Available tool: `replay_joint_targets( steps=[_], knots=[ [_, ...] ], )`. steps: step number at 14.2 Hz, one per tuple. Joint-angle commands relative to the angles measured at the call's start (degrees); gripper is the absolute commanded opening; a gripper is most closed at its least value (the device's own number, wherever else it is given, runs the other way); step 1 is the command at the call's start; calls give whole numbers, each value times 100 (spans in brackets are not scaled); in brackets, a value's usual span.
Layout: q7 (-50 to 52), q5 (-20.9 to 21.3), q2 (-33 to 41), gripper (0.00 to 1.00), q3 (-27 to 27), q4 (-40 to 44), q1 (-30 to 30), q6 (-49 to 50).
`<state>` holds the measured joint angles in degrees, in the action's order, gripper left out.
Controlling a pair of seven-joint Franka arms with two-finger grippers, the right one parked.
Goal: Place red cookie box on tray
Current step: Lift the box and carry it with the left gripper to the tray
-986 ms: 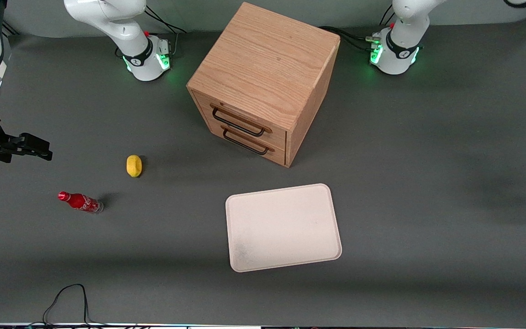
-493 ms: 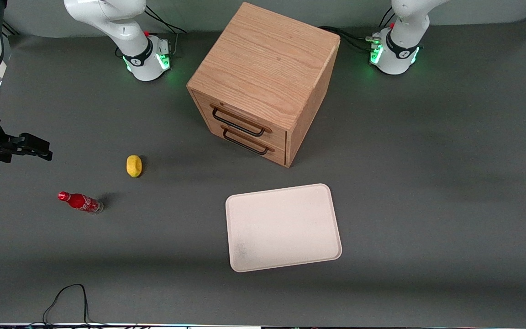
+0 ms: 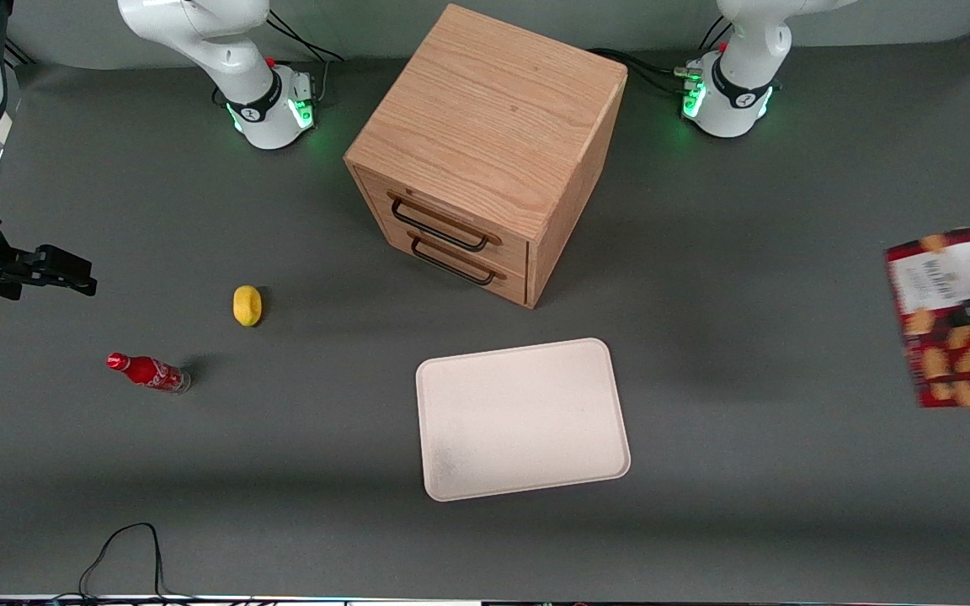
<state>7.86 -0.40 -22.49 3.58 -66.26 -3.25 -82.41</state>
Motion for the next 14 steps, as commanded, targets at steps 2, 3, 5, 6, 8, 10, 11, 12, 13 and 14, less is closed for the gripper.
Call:
replay_joint_targets(
  steps=[2,3,5,6,8,10,11,12,13,14],
  knots=[
    [1163,31,-263,0,-85,-142,1149,-582],
    [1313,14,-413,0,-76,-133,1395,-792],
    [1665,-171,-695,0,72,-133,1564,-1040],
    [1788,-189,-844,0,178,-115,1687,-1232],
    [2051,-171,-1072,0,214,-98,1950,-1628],
    [2183,-162,-1284,0,205,-62,2092,-2163],
    [2202,-162,-1398,0,222,-62,2101,-2374],
    [2228,-154,-1486,0,223,-54,2197,-2559],
    [2246,-67,-1556,0,188,-36,2293,-2674],
    [2289,4,-1627,0,187,-36,2312,-2736]
  ],
)
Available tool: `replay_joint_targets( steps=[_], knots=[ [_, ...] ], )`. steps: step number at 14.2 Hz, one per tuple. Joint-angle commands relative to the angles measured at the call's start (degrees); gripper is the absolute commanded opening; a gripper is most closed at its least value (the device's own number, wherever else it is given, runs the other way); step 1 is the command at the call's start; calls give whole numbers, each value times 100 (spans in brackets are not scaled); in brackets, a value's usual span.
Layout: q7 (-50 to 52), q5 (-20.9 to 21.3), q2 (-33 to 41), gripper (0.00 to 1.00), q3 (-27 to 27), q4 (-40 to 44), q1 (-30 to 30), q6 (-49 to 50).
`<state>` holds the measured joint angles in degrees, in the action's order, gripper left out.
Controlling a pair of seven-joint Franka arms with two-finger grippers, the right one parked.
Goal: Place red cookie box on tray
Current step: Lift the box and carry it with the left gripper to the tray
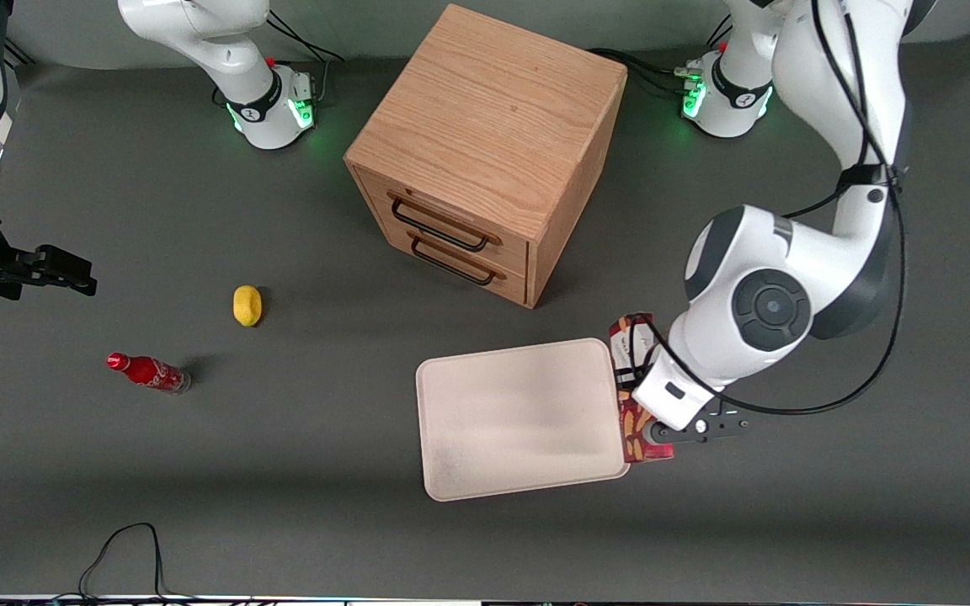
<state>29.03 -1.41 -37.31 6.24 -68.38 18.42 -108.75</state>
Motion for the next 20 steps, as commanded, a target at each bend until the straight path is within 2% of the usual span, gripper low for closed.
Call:
replay_joint_targets(
  steps=[1,8,20],
  knots=[
    [312,132,-215,0,-79,176,188,-199],
    [269,650,-873,0,-88,159,267,-867],
    [647,607,-1173,0,-88,53,259,-1272]
  ],
)
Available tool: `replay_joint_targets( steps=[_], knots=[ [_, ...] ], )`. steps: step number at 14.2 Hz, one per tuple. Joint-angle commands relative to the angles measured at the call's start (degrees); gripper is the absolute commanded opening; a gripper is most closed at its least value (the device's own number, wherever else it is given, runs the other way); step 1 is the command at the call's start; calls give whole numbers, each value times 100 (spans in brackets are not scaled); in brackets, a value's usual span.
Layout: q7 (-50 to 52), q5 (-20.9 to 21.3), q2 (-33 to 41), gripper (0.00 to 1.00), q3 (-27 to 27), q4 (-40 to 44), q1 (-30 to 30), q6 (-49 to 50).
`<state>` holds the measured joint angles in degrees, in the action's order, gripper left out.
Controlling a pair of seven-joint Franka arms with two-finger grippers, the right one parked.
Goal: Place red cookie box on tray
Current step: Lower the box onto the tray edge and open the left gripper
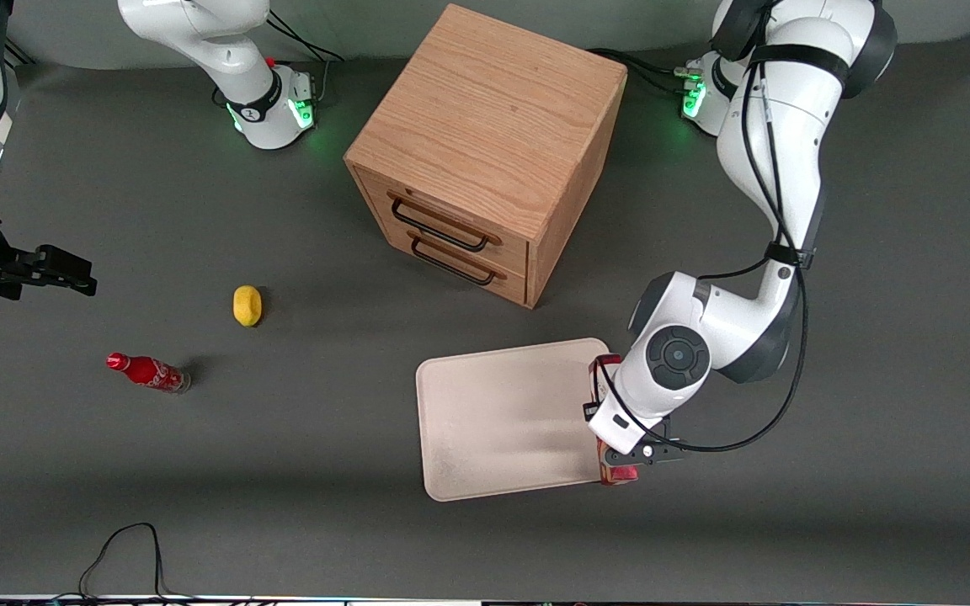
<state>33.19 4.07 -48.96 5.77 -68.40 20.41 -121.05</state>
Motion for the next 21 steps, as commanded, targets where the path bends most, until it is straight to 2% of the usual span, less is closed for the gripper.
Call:
replay_joint_targets(
  steps=[1,14,15,16,17,21],
  knots=[
    [337,85,-17,0,-41,55,59,-41],
    [583,112,-17,0,-41,-235,68,-304],
    [627,120,-17,7,-41,-244,68,-331],
    [680,120,-26,74,-41,-244,68,-331],
    [785,138,-17,100,-50,-253,68,-331],
    [830,138,1,100,-50,-253,68,-322]
  ],
)
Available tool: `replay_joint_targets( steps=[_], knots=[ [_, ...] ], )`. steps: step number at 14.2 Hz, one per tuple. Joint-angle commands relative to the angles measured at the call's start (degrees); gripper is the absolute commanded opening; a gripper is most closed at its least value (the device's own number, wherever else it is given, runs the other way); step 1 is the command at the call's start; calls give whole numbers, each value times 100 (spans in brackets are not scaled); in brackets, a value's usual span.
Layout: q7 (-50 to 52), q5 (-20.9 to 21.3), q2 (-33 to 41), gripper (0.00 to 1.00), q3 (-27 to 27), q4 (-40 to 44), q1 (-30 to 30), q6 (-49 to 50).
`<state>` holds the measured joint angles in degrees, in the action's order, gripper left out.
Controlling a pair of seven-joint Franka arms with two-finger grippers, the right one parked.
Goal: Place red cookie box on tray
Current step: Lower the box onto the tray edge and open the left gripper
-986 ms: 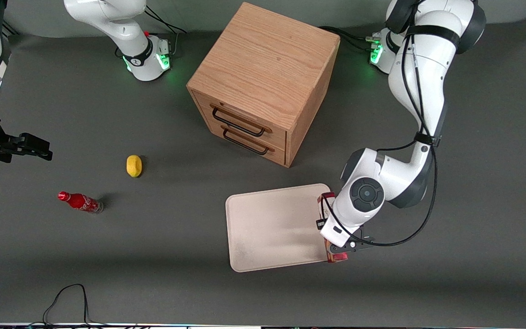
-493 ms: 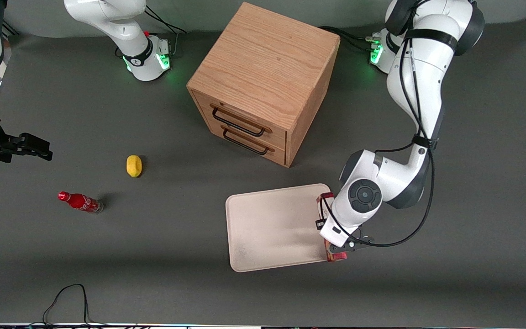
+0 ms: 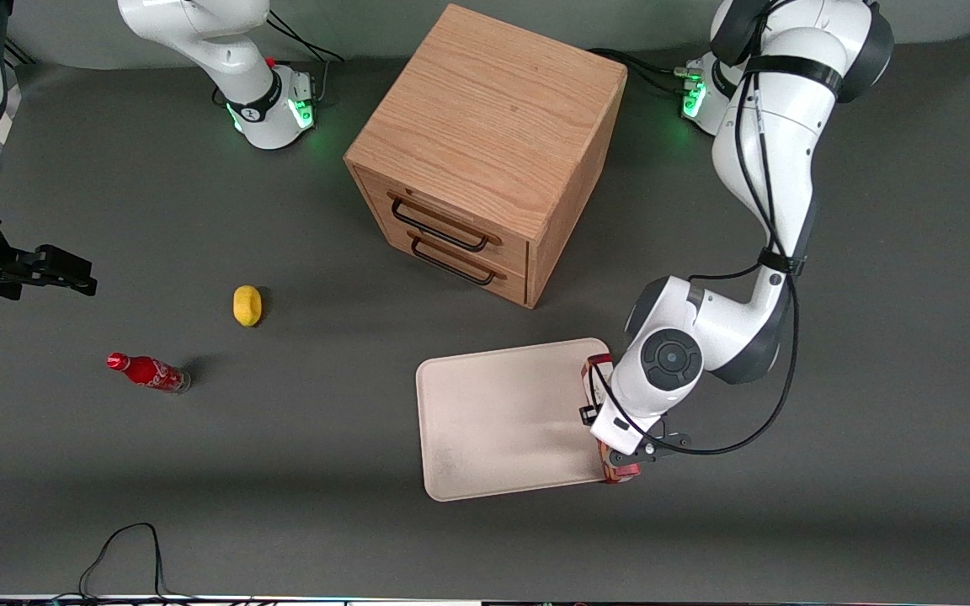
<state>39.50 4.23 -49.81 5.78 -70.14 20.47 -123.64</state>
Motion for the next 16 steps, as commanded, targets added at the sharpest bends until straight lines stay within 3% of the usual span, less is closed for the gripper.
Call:
replay_joint_targets(
  steps=[1,9,16],
  knots=[
    [207,122,85,100,-51,-79,72,-64],
    [146,131,199,100,-60,-61,-16,68],
    [-1092,210,1348,100,-51,-332,-701,1271]
  ],
)
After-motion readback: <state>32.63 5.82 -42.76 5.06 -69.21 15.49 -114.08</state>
